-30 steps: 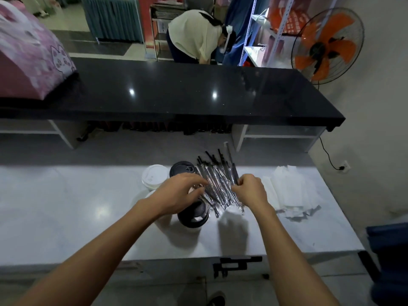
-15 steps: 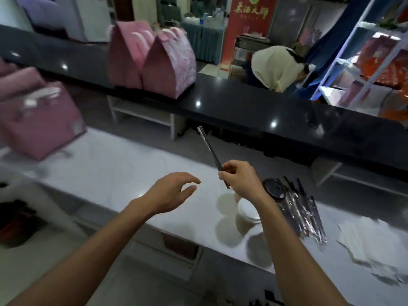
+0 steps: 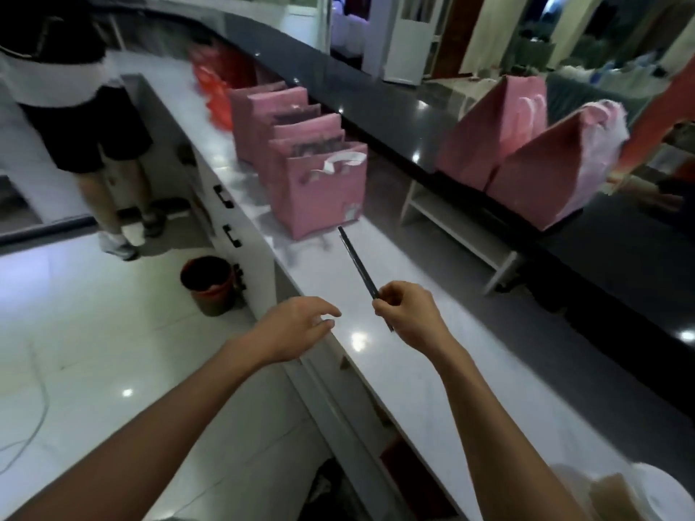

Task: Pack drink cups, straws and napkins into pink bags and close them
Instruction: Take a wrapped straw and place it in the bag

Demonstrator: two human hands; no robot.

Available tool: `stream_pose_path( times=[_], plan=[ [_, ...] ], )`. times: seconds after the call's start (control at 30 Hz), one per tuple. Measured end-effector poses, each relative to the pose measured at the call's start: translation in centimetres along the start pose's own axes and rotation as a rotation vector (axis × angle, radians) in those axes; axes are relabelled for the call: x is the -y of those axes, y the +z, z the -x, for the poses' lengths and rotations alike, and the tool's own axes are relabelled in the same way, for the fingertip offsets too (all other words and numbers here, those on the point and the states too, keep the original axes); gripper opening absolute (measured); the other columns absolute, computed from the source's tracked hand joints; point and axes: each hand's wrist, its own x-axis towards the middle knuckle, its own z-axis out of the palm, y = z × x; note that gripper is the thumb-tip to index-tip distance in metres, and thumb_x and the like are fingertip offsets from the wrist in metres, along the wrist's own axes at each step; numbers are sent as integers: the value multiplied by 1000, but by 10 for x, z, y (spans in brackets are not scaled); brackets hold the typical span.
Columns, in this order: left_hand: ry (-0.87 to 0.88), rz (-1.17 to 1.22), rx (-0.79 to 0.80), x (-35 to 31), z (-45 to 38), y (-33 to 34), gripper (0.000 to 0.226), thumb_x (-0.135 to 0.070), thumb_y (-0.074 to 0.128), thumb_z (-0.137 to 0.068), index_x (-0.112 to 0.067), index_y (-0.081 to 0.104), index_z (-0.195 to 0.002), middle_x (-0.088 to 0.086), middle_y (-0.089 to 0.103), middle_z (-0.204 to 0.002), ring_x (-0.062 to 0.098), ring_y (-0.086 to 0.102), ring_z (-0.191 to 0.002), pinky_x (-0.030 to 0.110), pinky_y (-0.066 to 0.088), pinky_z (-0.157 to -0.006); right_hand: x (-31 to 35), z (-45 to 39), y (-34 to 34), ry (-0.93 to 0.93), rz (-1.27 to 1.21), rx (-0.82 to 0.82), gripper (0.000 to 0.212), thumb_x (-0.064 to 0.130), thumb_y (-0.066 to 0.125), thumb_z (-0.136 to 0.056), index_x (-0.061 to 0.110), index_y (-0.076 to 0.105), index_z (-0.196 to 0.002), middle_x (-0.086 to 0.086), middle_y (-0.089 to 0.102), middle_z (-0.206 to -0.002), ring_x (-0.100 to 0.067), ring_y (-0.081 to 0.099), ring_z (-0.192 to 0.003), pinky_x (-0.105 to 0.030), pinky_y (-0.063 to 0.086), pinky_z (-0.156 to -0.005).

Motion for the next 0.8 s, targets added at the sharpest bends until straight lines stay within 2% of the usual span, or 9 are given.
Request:
stream_pose_path(
  times=[0.2,0.27,0.33,0.4,0.53,0.63,0.73,0.8],
  plan=[
    [-101,-54,-39,47,-47,-46,30,-42,50,-102,-35,63,-129,-15,63,-130,5,61,-111,35,49,-100,16,-93,27,-129,50,57,3,20,67,-90,19,69,-88,6,66,-75,-9,59,-62,-17,43,-52],
    [-120,-72,-44,55,-70,-61,30,-40,50,-103,-33,63,-129,-13,61,-134,8,61,-113,35,47,-102,18,-124,24,-187,96,31,5,19,66,-90,21,68,-85,8,65,-73,-9,59,-62,-23,46,-53],
    [-117,-82,-58,62,-92,-73,30,-41,50,-103,-33,64,-129,-11,62,-135,10,58,-120,37,45,-106,19,-154,20,-260,175,-11,5,21,65,-88,23,66,-83,8,65,-74,-10,60,-66,-34,53,-59],
    [-117,-93,-74,68,-111,-83,30,-41,50,-103,-33,64,-128,-11,62,-135,10,55,-124,38,44,-107,23,-181,13,-326,257,-51,3,23,64,-87,22,65,-84,8,65,-76,-13,60,-70,-39,54,-63],
    [-109,-125,-100,78,-140,-106,30,-37,52,-103,-30,65,-129,-12,62,-134,10,55,-124,32,42,-106,33,-225,1,-415,344,-74,5,23,64,-88,21,63,-83,7,64,-78,-16,56,-71,-36,49,-58],
    [-67,-151,-165,88,-165,-128,30,-33,54,-102,-27,66,-128,-10,64,-131,11,55,-123,31,42,-107,42,-257,-8,-487,431,-107,1,23,66,-90,22,65,-89,9,66,-87,-15,55,-80,-35,50,-62],
    [-45,-158,-259,103,-191,-148,27,-33,54,-101,-26,71,-121,-9,68,-123,13,59,-116,37,48,-100,53,-289,-16,-526,519,-160,6,24,70,-90,20,69,-95,6,69,-93,-15,54,-83,-36,51,-63],
    [-23,-150,-353,115,-208,-159,29,-38,51,-96,-27,73,-112,-10,71,-115,14,63,-108,42,53,-92,62,-306,-21,-531,559,-194,8,22,70,-90,17,71,-96,3,69,-93,-19,56,-84,-31,42,-62]
  ],
)
